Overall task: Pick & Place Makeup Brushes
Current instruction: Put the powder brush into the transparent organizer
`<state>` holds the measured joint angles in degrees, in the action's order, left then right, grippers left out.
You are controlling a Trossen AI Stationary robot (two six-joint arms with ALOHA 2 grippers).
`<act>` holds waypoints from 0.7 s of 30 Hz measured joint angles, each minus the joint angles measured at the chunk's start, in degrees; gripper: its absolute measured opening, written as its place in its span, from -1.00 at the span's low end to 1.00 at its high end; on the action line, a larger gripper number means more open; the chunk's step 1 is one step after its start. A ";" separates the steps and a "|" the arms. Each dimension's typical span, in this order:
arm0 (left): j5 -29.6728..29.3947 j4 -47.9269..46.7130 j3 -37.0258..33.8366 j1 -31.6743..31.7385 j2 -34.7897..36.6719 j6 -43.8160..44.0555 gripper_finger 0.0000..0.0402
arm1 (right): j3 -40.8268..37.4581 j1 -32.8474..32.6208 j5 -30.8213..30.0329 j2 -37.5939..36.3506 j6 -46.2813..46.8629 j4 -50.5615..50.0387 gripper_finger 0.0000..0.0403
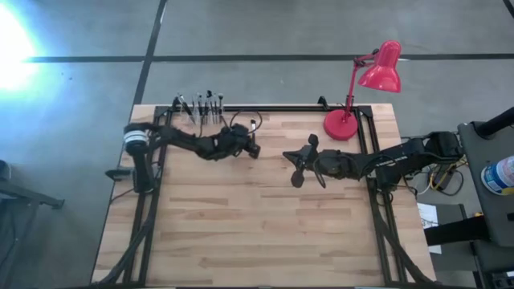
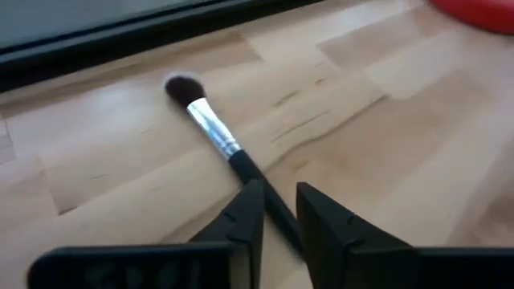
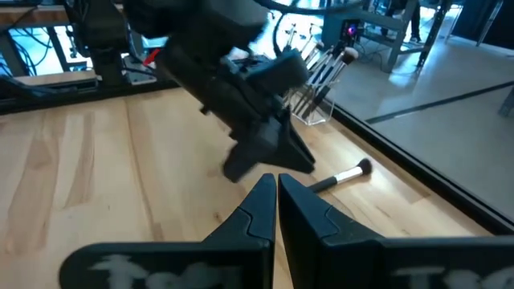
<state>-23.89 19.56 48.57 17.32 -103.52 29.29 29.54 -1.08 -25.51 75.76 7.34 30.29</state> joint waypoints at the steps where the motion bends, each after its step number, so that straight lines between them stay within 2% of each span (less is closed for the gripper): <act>1: 0.06 -0.88 0.77 0.41 -0.78 0.39 -0.64 | -0.02 0.00 0.01 0.01 -0.01 0.04 -0.94; 6: 2.46 -2.72 3.07 1.44 -3.68 2.46 -0.52 | -0.04 -0.02 0.02 0.07 -0.13 0.04 -0.94; 10: 2.23 -2.35 3.81 1.40 -4.45 2.50 -0.45 | -0.02 -0.02 0.02 0.07 -0.18 0.06 -0.94; 21: 0.84 -2.34 4.80 1.70 -7.79 3.68 -0.42 | 0.02 -0.02 0.02 0.12 -0.07 0.17 -0.94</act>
<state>-23.05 17.22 53.37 19.03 -111.31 32.97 29.56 -1.10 -25.50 75.88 7.27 30.46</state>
